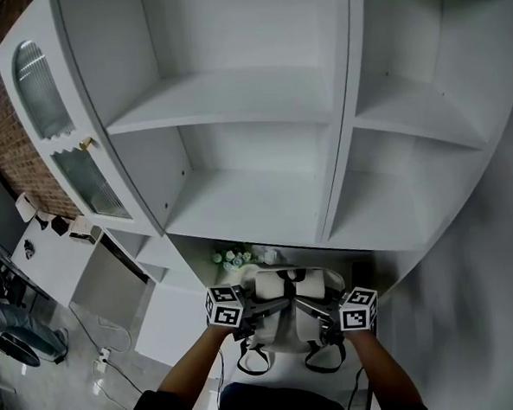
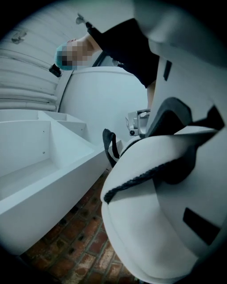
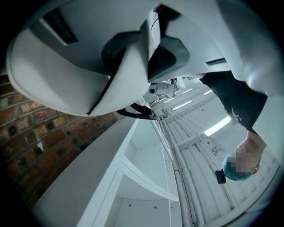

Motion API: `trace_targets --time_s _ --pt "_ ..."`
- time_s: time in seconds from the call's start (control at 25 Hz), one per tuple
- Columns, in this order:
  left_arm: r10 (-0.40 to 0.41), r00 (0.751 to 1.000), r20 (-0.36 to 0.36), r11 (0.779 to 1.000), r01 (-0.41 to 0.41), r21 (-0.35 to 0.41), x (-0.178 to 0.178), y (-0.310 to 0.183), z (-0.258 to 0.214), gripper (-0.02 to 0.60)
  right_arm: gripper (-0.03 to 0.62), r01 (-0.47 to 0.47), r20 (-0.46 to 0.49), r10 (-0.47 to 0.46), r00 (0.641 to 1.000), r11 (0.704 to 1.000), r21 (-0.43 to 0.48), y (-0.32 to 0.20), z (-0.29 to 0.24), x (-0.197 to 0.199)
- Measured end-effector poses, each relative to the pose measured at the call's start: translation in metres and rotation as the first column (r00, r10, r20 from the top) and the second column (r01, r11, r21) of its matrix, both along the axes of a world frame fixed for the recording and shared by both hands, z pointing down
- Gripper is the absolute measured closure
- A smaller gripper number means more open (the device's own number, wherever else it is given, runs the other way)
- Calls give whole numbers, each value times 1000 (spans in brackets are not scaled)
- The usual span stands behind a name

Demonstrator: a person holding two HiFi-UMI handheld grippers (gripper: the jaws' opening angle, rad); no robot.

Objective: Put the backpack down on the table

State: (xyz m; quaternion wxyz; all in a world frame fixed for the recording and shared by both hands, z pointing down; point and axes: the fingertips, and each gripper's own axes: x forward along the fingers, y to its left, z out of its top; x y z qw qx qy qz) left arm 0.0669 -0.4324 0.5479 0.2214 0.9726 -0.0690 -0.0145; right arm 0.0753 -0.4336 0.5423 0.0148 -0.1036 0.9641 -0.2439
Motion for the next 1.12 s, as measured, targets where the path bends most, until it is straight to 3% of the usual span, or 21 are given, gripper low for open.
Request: trace_targets --time_s 0.52,0.84,1.12 --pt "-9 1000 15 1000 9 -30 1 -8 32 529 539 -29 -34 27 999 998 -55 -10 47 4" --pt "-37 999 30 997 39 -70 -1 -22 51 528 537 -123 -84 115 990 989 -87 -28 70 5" --pt "-57 998 15 996 57 -63 -6 -29 51 526 534 -154 -112 148 983 987 -44 -32 69 3"
